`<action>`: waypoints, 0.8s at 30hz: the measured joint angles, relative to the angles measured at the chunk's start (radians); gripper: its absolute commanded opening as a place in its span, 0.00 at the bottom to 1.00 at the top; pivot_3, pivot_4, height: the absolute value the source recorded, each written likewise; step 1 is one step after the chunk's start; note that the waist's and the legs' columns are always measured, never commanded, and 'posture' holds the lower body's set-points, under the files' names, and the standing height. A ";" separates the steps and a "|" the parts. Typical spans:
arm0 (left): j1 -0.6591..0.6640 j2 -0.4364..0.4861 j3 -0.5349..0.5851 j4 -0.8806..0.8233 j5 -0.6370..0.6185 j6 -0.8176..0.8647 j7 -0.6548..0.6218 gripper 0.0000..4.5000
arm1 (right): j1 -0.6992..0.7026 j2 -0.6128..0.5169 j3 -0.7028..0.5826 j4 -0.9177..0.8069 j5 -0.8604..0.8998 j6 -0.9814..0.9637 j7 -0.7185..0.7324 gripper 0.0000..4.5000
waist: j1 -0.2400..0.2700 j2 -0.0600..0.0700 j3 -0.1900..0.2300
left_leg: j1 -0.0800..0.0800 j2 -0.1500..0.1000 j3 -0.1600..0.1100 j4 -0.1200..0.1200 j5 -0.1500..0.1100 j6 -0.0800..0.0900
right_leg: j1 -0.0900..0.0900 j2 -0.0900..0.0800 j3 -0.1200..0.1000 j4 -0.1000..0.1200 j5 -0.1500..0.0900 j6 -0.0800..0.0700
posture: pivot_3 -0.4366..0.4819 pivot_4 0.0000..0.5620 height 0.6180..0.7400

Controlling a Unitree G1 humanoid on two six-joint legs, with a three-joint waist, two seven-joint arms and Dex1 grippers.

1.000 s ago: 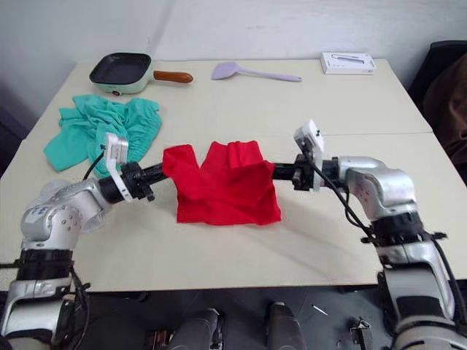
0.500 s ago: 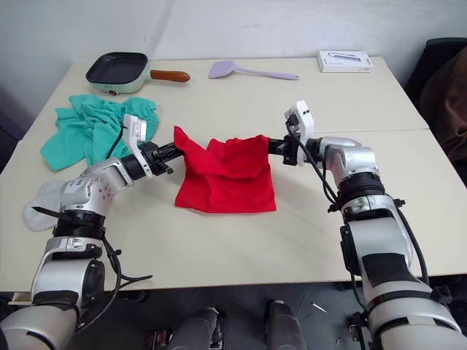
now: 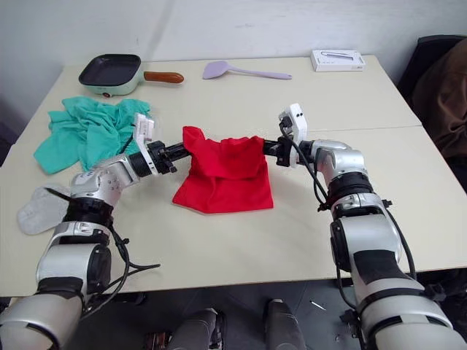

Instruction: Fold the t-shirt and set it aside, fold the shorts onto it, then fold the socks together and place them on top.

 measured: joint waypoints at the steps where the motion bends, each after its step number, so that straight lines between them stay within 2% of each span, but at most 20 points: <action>1: -0.012 -0.001 0.001 0.049 0.016 -0.020 0.019 0.00 | 0.000 0.006 0.000 0.013 -0.014 -0.003 -0.022 0.05 | 0.000 0.000 0.000 | 0.000 0.000 0.000 0.000 0.000 0.000 | 0.000 0.000 0.000 0.000 0.000 0.000 | 0.48 0.27 1.00; 2: -0.023 -0.002 0.002 0.085 0.028 -0.035 0.033 0.00 | 0.000 0.008 0.000 0.025 -0.025 -0.003 -0.039 0.10 | 0.000 0.000 0.000 | 0.000 0.000 0.000 0.000 0.000 0.000 | -0.001 -0.001 0.000 0.001 0.000 0.000 | 0.48 0.27 1.00; 3: -0.034 -0.002 0.005 0.123 0.044 -0.052 0.049 0.05 | 0.000 0.008 0.000 0.039 -0.039 -0.002 -0.060 0.14 | 0.000 0.000 0.000 | 0.000 0.000 0.000 0.000 0.000 0.000 | -0.001 -0.001 -0.001 0.001 0.000 0.000 | 0.48 0.27 1.00; 5: -0.045 0.001 0.012 0.165 0.065 -0.079 0.070 0.16 | 0.000 0.007 0.000 0.044 -0.059 0.001 -0.076 0.28 | 0.000 0.000 0.000 | 0.000 0.000 0.000 -0.001 0.000 0.000 | -0.002 -0.001 -0.002 0.001 0.000 0.000 | 0.48 0.27 1.00; 10: -0.055 0.028 0.022 0.198 0.107 -0.101 0.084 0.50 | 0.005 -0.033 0.001 0.031 -0.095 0.007 -0.060 0.67 | 0.000 0.000 0.000 | 0.000 0.000 0.001 0.000 0.000 0.000 | -0.002 -0.002 -0.002 0.002 0.000 0.000 | 0.48 0.27 1.00; 13: -0.039 0.077 0.030 0.136 0.105 -0.069 0.046 0.70 | 0.052 -0.078 0.017 -0.069 -0.110 0.007 -0.023 0.88 | 0.000 0.000 0.000 | -0.001 0.000 0.000 0.000 0.000 0.000 | -0.003 -0.002 -0.002 0.003 0.000 0.000 | 0.48 0.27 1.00; 14: 0.005 0.121 0.029 0.022 0.099 -0.039 0.001 0.77 | 0.099 -0.111 0.035 -0.171 -0.114 0.008 0.012 0.97 | -0.004 0.000 0.000 | -0.003 0.000 0.001 -0.001 0.000 0.000 | -0.006 -0.002 -0.001 0.004 0.000 0.000 | 0.48 0.27 1.00; 15: 0.044 0.157 0.026 -0.060 0.095 -0.023 -0.028 0.84 | 0.131 -0.135 0.040 -0.232 -0.114 0.013 0.033 1.00 | -0.006 0.000 0.000 | -0.003 0.000 0.001 -0.001 0.000 0.000 | -0.008 -0.003 0.001 0.006 0.000 0.000 | 0.48 0.27 1.00; 16: 0.133 0.220 0.018 -0.238 0.085 -0.002 -0.081 0.90 | 0.192 -0.174 0.043 -0.355 -0.108 0.027 0.070 1.00 | -0.011 0.000 0.000 | -0.004 0.000 0.001 -0.002 -0.001 -0.001 | -0.011 -0.005 0.004 0.008 0.000 0.000 | 0.48 0.27 1.00; 17: 0.186 0.254 0.015 -0.334 0.082 0.011 -0.112 0.97 | 0.229 -0.200 0.043 -0.414 -0.102 0.038 0.089 1.00 | -0.011 0.000 0.000 | -0.004 0.000 0.000 -0.002 -0.001 -0.001 | -0.012 -0.004 0.005 0.010 0.000 0.000 | 0.48 0.27 1.00; 19: 0.347 0.320 -0.016 -0.615 0.066 0.039 -0.182 0.99 | 0.341 -0.244 0.049 -0.622 -0.084 0.058 0.134 1.00 | -0.010 0.000 0.000 | -0.004 0.000 0.000 -0.003 -0.001 -0.001 | -0.014 -0.004 0.008 0.012 0.000 0.000 | 0.48 0.27 1.00; 21: 0.443 0.328 -0.056 -0.791 0.062 0.041 -0.214 0.99 | 0.423 -0.257 0.078 -0.783 -0.078 0.056 0.157 1.00 | 0.001 0.000 0.000 | -0.006 0.000 0.001 0.000 -0.001 -0.001 | -0.014 -0.003 0.009 0.010 0.000 -0.001 | 0.48 0.27 1.00; 22: 0.497 0.333 -0.088 -0.877 0.072 0.023 -0.221 0.99 | 0.478 -0.258 0.096 -0.877 -0.079 0.033 0.162 1.00 | 0.005 0.000 0.000 | -0.006 0.000 0.002 0.001 -0.001 -0.001 | -0.012 -0.002 0.011 0.008 0.000 -0.001 | 0.48 0.27 1.00; 24: 0.553 0.343 -0.138 -0.943 0.114 -0.028 -0.222 0.99 | 0.551 -0.266 0.132 -0.970 -0.098 -0.020 0.161 1.00 | 0.008 0.000 0.000 | -0.006 -0.001 0.004 0.001 0.002 -0.001 | -0.011 -0.002 0.013 0.006 0.001 -0.001 | 0.48 0.27 1.00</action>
